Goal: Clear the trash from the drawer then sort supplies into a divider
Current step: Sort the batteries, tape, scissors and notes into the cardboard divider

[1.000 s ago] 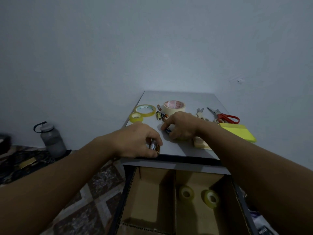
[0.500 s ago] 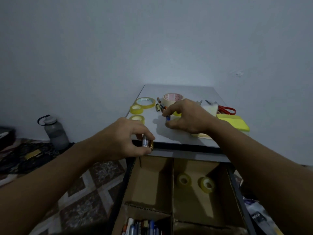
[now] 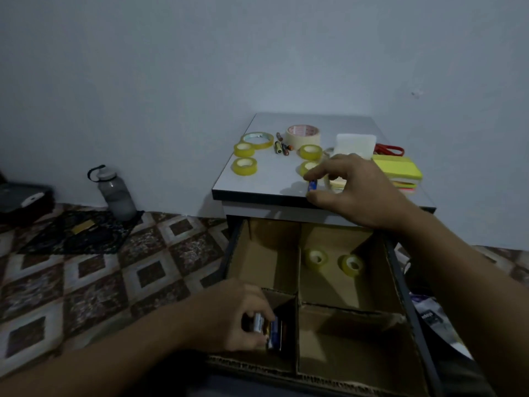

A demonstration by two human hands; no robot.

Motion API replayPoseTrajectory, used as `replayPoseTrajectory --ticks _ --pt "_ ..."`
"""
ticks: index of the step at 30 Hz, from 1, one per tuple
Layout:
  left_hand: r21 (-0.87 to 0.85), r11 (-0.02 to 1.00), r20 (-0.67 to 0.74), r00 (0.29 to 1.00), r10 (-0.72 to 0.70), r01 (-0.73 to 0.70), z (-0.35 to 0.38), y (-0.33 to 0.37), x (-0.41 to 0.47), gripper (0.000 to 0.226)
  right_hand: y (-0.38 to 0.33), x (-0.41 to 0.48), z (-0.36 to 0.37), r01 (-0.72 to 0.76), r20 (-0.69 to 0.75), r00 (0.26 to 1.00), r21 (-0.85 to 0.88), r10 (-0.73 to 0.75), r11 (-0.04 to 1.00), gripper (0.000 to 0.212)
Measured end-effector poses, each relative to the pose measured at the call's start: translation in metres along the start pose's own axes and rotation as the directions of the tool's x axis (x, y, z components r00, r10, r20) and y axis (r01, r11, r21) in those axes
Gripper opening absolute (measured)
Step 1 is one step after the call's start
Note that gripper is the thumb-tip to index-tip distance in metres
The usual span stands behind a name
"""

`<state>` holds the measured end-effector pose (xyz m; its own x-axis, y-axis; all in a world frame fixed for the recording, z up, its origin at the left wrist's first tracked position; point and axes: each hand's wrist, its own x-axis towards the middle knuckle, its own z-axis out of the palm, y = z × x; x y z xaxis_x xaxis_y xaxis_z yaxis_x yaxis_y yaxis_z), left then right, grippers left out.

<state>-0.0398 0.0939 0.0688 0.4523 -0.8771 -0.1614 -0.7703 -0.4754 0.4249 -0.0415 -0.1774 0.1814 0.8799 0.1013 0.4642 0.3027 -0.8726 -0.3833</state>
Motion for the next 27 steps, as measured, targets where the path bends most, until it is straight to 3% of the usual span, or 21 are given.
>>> replayPoseTrajectory --ticks 3,8,11,16,22,27 --pt "-0.021 0.998 -0.013 0.998 0.059 -0.059 0.019 0.001 0.012 0.038 -0.004 -0.014 0.005 -0.018 0.011 1.0 0.037 0.017 0.999 0.028" --pt "0.112 0.989 0.008 0.996 0.092 -0.092 0.038 0.005 0.035 0.019 -0.012 -0.032 0.009 -0.041 0.023 0.999 0.075 0.04 0.996 0.029" --pt "0.221 0.971 0.047 0.995 0.089 -0.097 0.046 0.005 0.036 0.019 -0.017 -0.04 0.01 -0.057 0.028 0.998 0.107 0.055 0.993 0.03" --pt "0.222 0.971 0.013 0.996 0.094 -0.094 0.044 0.005 0.036 0.025 -0.02 -0.044 0.016 -0.082 0.058 0.996 0.128 0.075 0.988 0.032" --pt "0.133 0.985 -0.114 0.986 0.125 -0.109 0.027 0.002 0.026 0.023 -0.02 -0.052 0.022 -0.117 0.079 0.991 0.118 0.108 0.986 0.03" --pt "0.146 0.987 -0.352 0.936 -0.016 0.072 -0.014 -0.024 0.003 0.03 -0.018 -0.066 0.028 -0.154 0.137 0.981 0.128 0.136 0.98 0.026"
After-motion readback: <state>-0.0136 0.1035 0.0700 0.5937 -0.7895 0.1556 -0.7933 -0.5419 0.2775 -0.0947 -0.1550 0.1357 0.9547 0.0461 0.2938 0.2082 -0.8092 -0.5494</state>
